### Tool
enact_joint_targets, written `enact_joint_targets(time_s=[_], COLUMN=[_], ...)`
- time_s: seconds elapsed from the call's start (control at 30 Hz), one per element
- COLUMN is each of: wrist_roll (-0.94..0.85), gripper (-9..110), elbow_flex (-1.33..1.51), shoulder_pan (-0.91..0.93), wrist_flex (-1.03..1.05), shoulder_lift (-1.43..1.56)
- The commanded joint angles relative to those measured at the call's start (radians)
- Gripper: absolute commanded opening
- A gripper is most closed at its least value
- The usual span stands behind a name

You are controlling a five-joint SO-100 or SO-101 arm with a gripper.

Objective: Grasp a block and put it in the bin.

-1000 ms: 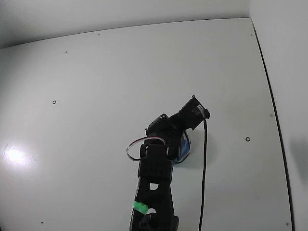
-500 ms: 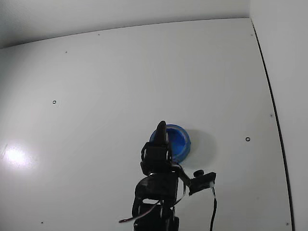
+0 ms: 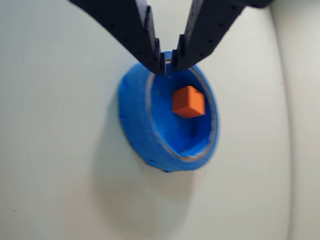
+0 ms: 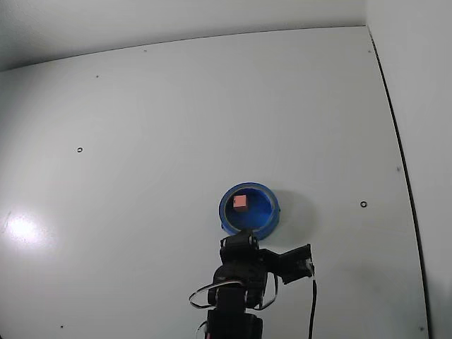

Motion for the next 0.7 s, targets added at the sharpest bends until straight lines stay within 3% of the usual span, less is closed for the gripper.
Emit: enact_joint_targets(time_s=[0.0, 0.67], wrist_roll=[-0.011, -0.025], gripper=[0, 0], elbow_flex=[0.028, 0.037], shoulder_pan=[-0.006, -0.008], wrist_flex=[0.041, 0.195], shoulder_lift=[0.0, 0.0])
